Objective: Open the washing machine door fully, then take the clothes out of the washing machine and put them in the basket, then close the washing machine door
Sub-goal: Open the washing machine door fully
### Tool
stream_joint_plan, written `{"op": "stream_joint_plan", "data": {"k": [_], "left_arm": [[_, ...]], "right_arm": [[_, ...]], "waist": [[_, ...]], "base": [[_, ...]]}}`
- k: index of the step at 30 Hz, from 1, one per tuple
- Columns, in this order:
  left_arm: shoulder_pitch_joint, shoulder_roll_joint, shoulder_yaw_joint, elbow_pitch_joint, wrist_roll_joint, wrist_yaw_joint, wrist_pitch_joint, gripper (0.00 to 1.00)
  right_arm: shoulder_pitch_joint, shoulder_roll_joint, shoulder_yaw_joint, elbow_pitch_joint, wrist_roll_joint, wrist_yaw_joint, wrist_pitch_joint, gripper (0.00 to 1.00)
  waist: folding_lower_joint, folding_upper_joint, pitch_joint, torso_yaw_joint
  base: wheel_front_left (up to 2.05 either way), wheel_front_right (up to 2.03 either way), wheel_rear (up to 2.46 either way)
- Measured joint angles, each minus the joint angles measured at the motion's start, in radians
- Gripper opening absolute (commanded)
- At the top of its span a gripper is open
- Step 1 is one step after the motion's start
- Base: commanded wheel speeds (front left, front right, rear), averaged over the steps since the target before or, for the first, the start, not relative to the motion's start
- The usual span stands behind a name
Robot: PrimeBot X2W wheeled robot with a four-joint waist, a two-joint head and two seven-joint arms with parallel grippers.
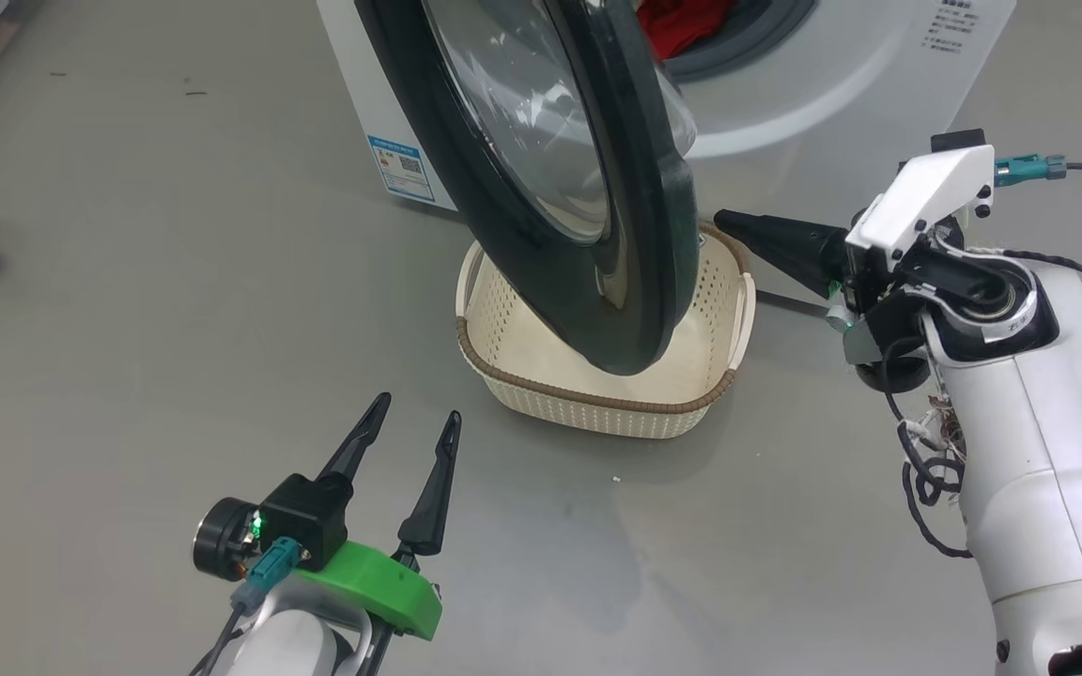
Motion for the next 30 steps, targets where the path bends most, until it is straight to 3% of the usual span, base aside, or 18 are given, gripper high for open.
{"op": "stream_joint_plan", "data": {"k": [4,9,20,30], "left_arm": [[0.003,0.001,0.014,0.000,0.000,0.000,0.000,1.00],[0.009,0.001,0.054,0.000,0.003,0.002,0.000,1.00],[0.049,0.004,0.118,0.001,0.011,0.002,0.000,1.00],[0.094,0.013,0.142,-0.002,0.028,0.000,0.000,1.00]], "right_arm": [[0.033,-0.023,0.044,-0.037,-0.103,0.074,-0.063,0.00],[0.102,-0.098,0.115,-0.090,-0.274,0.177,-0.182,0.00],[0.249,-0.162,0.222,-0.216,-0.514,0.183,-0.445,0.00],[0.387,-0.207,0.269,-0.295,-0.632,0.183,-0.656,0.00]], "waist": [[0.0000,0.0000,-0.019,-0.014],[0.0000,0.0000,-0.053,-0.045],[0.0000,0.0000,-0.119,-0.128],[0.0000,0.0000,-0.170,-0.205]], "base": [[0.00,0.00,0.00],[0.00,0.00,0.00],[0.00,0.00,0.00],[0.00,0.00,0.00]]}}
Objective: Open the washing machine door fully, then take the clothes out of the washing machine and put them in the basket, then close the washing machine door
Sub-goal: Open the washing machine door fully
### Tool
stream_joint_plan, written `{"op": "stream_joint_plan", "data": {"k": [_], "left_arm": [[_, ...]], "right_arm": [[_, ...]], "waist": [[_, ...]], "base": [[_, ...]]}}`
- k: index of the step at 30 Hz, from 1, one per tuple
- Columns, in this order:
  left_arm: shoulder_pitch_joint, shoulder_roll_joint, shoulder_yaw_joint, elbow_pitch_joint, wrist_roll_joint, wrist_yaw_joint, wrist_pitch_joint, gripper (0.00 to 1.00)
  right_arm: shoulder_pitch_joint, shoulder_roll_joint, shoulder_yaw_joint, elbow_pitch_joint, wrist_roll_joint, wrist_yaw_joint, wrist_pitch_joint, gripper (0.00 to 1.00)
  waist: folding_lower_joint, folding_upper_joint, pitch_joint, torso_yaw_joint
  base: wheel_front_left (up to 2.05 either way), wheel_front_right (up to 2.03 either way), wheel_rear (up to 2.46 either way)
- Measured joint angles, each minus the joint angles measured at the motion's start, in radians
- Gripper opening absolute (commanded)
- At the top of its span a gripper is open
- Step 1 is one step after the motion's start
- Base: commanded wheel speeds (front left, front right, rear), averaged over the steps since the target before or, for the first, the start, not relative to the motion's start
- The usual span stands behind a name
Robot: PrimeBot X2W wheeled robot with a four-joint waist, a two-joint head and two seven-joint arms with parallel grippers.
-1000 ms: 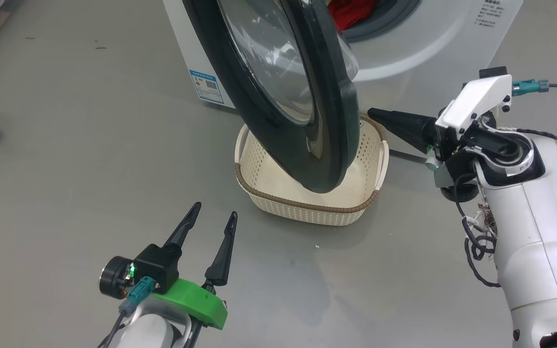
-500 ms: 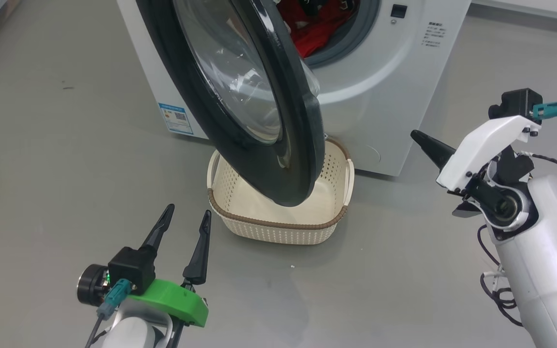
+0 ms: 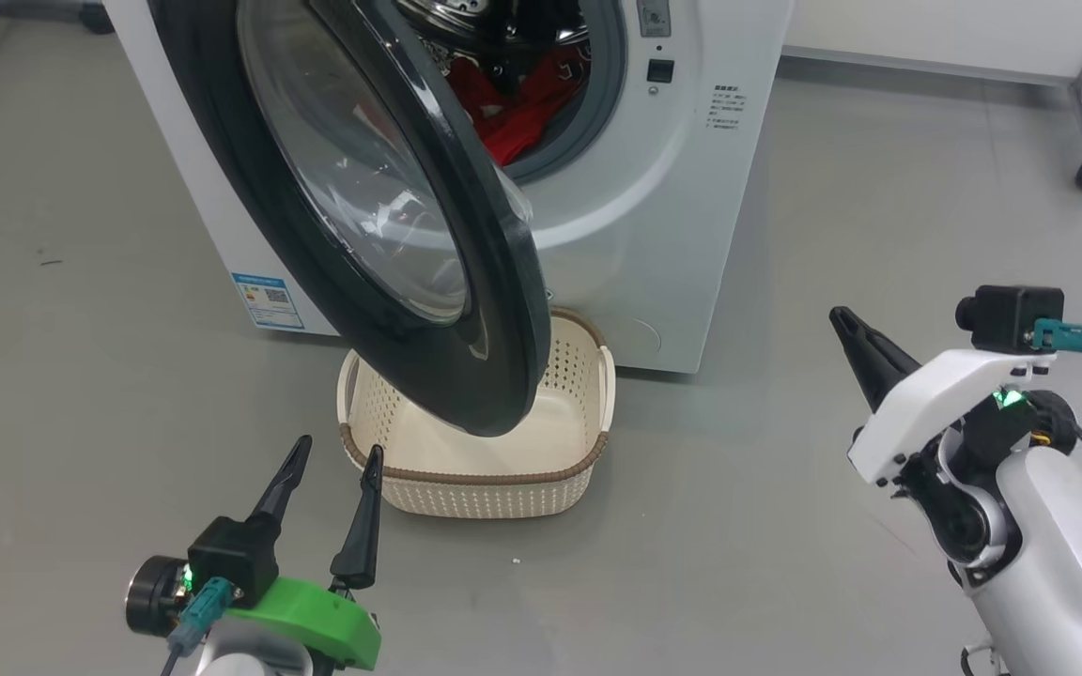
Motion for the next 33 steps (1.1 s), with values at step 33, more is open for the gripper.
{"op": "stream_joint_plan", "data": {"k": [33], "left_arm": [[0.039,0.000,0.028,-0.027,0.036,-0.028,0.000,1.00]], "right_arm": [[0.272,-0.030,-0.026,-0.025,-0.124,-0.012,-0.365,0.00]], "waist": [[0.0000,0.0000,-0.027,-0.067]], "base": [[0.00,0.00,0.00]]}}
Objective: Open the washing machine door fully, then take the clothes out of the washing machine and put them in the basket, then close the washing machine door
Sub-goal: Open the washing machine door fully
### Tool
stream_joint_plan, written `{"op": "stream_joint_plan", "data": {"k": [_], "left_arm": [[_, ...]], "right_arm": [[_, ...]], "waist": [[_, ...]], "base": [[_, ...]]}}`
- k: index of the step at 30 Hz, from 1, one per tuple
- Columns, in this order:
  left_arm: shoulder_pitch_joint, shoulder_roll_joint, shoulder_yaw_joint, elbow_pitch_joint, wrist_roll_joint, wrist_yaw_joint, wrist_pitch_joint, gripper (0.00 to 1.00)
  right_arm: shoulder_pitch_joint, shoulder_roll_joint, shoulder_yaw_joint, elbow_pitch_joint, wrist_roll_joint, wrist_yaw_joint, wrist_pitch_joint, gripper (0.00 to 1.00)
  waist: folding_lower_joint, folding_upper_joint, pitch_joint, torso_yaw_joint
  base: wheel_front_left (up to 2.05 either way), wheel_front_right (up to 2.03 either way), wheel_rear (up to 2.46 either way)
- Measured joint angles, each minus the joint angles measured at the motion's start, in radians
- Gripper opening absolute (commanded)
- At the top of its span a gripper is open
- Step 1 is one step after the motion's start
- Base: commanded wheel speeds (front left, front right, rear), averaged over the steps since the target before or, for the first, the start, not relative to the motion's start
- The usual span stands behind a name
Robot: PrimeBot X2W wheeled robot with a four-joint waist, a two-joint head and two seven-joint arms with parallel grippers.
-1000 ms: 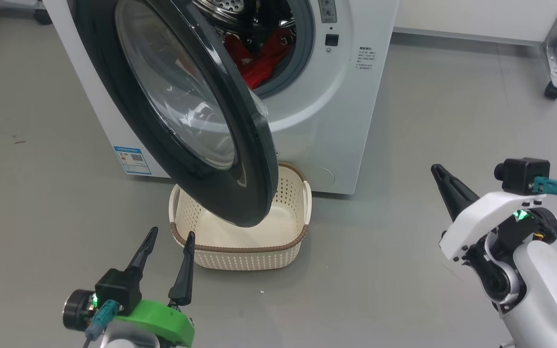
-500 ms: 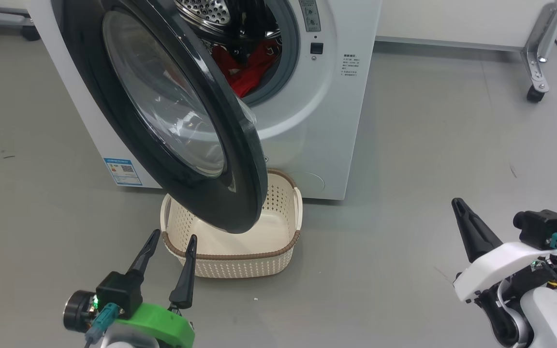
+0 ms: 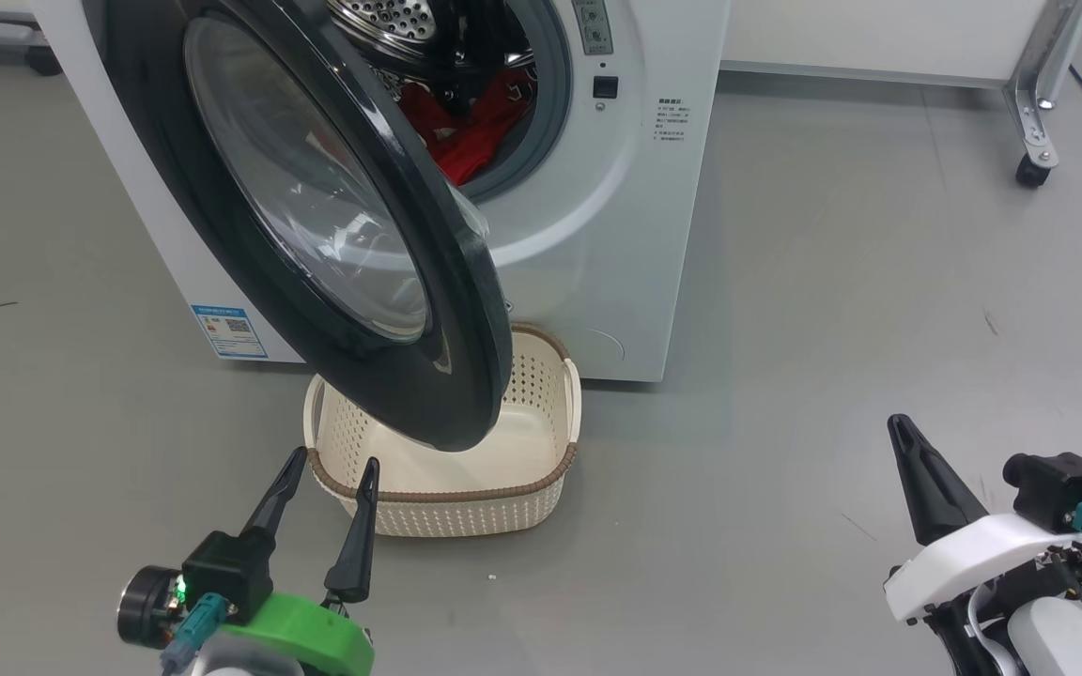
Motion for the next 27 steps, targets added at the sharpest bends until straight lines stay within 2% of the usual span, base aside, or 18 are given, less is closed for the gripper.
{"op": "stream_joint_plan", "data": {"k": [8,9,10,11,27], "left_arm": [[0.003,0.000,0.013,-0.002,0.000,-0.003,0.000,1.00],[0.004,0.000,0.018,-0.004,0.000,-0.003,0.000,1.00],[0.004,0.000,0.019,-0.005,0.000,-0.004,0.000,1.00],[0.004,0.000,0.019,-0.005,0.000,-0.004,0.000,1.00],[0.004,0.000,0.030,-0.008,0.000,-0.007,0.000,1.00]], "right_arm": [[0.031,0.010,-0.003,0.006,-0.016,-0.017,-0.034,0.00],[0.031,0.013,-0.003,0.006,-0.021,-0.022,-0.035,0.12],[0.031,0.016,-0.007,0.006,-0.029,-0.031,-0.043,0.69],[0.031,0.016,-0.012,0.006,-0.031,-0.034,-0.048,1.00],[0.031,0.025,-0.021,0.006,-0.039,-0.042,-0.065,1.00]], "waist": [[0.0000,0.0000,0.003,-0.009],[0.0000,0.0000,0.004,-0.011],[0.0000,0.0000,0.005,-0.013],[0.0000,0.0000,0.006,-0.015],[0.0000,0.0000,0.016,-0.029]], "base": [[0.00,0.00,0.00],[0.00,0.00,0.00],[0.00,0.00,0.00],[0.00,0.00,0.00],[0.00,0.00,0.00]]}}
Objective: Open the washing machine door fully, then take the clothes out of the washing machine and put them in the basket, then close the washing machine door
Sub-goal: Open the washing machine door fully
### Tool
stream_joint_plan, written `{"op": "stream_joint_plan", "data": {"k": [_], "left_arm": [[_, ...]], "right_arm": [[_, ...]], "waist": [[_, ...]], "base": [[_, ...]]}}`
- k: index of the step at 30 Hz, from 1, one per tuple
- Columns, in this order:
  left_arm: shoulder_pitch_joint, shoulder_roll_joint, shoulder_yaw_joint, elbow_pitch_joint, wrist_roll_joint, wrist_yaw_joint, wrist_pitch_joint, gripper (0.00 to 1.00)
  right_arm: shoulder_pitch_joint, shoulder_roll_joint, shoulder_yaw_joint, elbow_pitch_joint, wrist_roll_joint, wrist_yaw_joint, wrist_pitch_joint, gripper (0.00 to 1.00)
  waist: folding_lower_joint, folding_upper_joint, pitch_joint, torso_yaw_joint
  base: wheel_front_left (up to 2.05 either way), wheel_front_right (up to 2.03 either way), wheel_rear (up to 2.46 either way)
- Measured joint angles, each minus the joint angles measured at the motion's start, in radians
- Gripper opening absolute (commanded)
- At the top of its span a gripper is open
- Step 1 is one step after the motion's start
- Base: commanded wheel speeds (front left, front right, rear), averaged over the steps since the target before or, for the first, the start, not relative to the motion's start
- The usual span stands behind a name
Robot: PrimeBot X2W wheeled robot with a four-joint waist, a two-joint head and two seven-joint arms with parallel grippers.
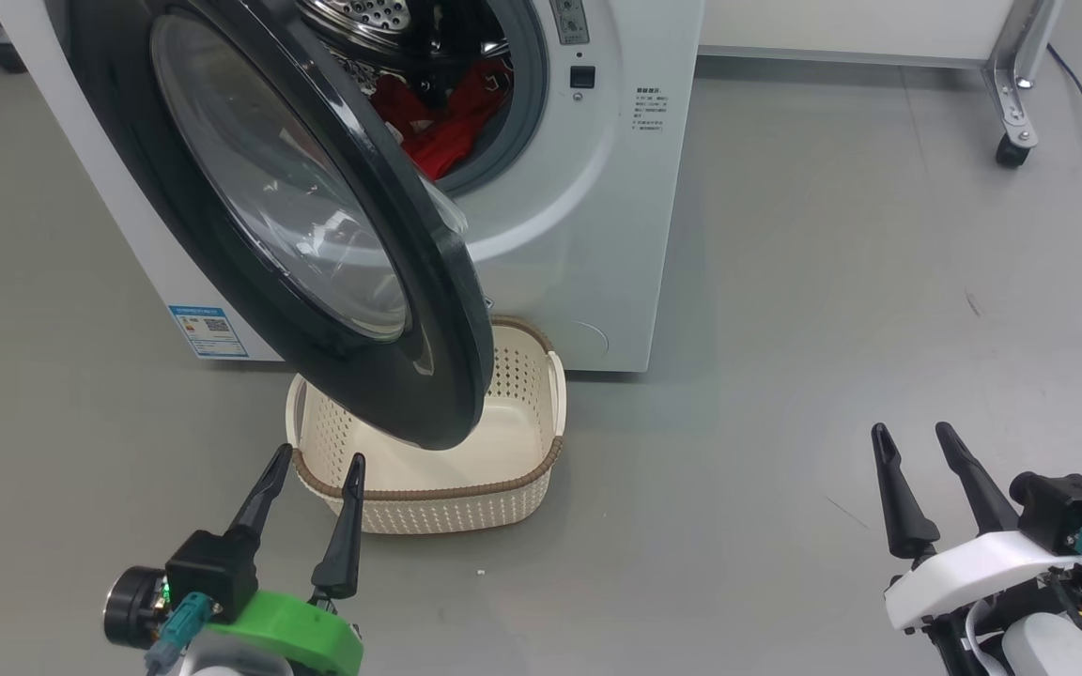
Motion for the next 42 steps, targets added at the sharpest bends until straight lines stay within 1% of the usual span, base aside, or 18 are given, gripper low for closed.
{"op": "stream_joint_plan", "data": {"k": [25,26,27,37,42], "left_arm": [[0.000,0.000,0.004,-0.001,-0.002,-0.009,0.000,1.00],[0.000,0.000,0.003,0.000,-0.005,-0.009,0.000,0.44],[0.000,0.000,0.002,0.000,-0.005,-0.009,0.000,0.00],[-0.003,-0.001,-0.017,-0.046,-0.007,-0.019,0.000,0.00],[-0.068,-0.001,-0.010,-0.115,-0.011,-0.025,0.000,0.00]], "right_arm": [[0.000,0.007,-0.004,0.001,-0.018,0.000,-0.012,1.00],[0.000,0.007,-0.004,0.001,-0.018,0.000,-0.013,1.00],[0.000,0.008,-0.004,0.001,-0.018,0.000,-0.013,1.00],[-0.002,0.021,0.004,0.002,-0.025,0.001,-0.013,1.00],[-0.004,0.026,0.010,0.007,-0.028,0.002,-0.013,1.00]], "waist": [[0.0000,0.0000,0.014,-0.002],[0.0000,0.0000,0.015,-0.002],[0.0000,0.0000,0.016,-0.001],[0.0000,0.0000,0.038,-0.012],[0.0000,0.0000,0.052,-0.023]], "base": [[0.00,0.00,0.00],[0.00,0.00,0.00],[0.00,0.00,0.00],[0.00,0.00,0.00],[0.00,0.00,0.00]]}}
